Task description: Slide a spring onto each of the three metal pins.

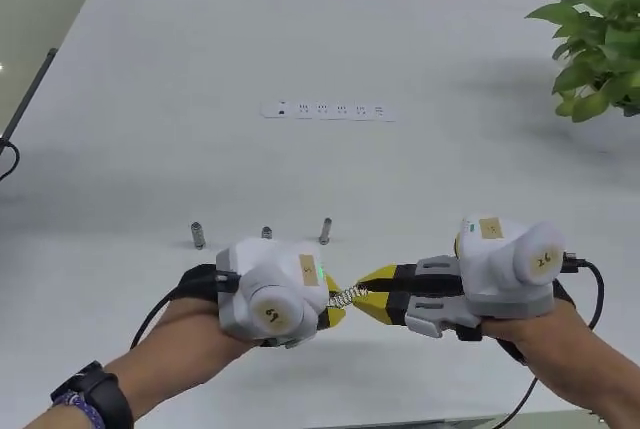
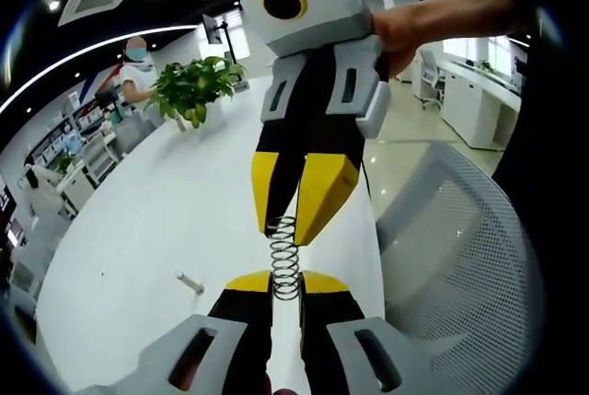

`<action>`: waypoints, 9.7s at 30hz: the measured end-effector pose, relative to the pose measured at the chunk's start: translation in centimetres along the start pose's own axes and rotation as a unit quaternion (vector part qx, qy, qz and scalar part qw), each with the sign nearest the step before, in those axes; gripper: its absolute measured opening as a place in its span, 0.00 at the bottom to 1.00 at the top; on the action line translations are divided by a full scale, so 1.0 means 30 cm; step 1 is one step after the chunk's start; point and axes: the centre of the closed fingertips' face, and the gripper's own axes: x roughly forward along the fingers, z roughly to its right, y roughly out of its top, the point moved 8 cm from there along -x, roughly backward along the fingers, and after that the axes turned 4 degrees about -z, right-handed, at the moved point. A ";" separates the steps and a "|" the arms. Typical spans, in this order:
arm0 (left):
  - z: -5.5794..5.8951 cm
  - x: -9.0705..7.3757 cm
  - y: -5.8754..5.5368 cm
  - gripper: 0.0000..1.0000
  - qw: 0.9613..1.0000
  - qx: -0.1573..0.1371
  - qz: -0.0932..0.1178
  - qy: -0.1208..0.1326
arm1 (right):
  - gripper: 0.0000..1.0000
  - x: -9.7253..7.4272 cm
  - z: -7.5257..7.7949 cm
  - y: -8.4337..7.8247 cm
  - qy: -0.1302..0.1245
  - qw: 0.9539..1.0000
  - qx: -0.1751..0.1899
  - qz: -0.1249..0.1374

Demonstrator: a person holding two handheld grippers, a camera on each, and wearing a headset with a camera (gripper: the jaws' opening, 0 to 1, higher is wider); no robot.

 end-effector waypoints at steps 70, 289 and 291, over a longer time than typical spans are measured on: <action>0.013 0.004 -0.043 0.18 0.997 -0.071 0.025 -0.016 | 0.09 0.005 0.038 -0.012 0.024 0.961 -0.199 -0.189; -0.141 -0.542 -0.497 0.63 0.907 -0.345 0.030 0.239 | 0.51 0.078 0.223 -0.137 -0.150 0.986 0.037 -0.069; -0.144 -0.540 -0.491 0.63 0.909 -0.341 0.031 0.236 | 0.53 0.068 0.201 -0.139 -0.154 0.985 0.044 -0.061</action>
